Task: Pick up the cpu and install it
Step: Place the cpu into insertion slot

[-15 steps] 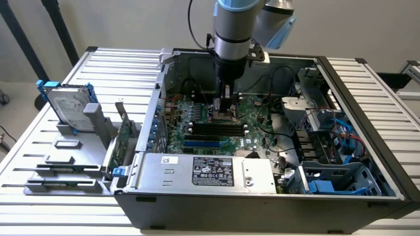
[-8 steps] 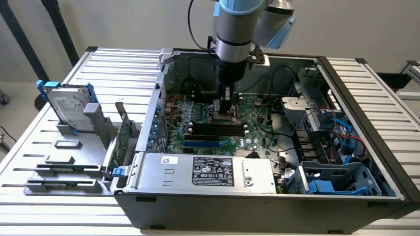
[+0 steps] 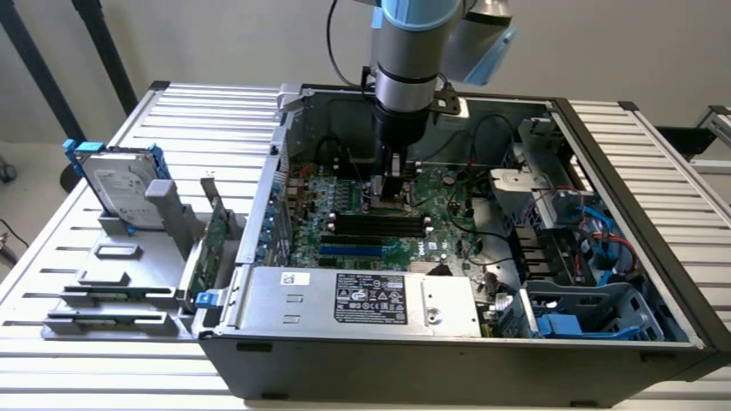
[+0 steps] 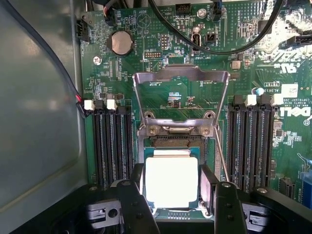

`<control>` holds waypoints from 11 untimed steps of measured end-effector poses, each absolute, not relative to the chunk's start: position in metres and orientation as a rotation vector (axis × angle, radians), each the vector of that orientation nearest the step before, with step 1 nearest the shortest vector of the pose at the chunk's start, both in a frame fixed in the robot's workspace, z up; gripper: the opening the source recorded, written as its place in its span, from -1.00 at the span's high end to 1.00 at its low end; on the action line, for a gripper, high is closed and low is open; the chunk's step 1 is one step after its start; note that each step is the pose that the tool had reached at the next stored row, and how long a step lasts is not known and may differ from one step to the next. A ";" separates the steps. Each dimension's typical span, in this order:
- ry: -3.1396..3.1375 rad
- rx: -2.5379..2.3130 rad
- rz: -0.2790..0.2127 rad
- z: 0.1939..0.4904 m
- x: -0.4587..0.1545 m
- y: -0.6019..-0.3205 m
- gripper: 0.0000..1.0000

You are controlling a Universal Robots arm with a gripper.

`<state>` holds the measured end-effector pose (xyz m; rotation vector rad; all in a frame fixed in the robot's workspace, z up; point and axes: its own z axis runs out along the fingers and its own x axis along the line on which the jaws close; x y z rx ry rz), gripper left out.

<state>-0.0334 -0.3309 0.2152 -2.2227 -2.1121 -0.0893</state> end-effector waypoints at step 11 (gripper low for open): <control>-2.119 -2.228 -0.071 0.213 -0.033 -0.331 -0.09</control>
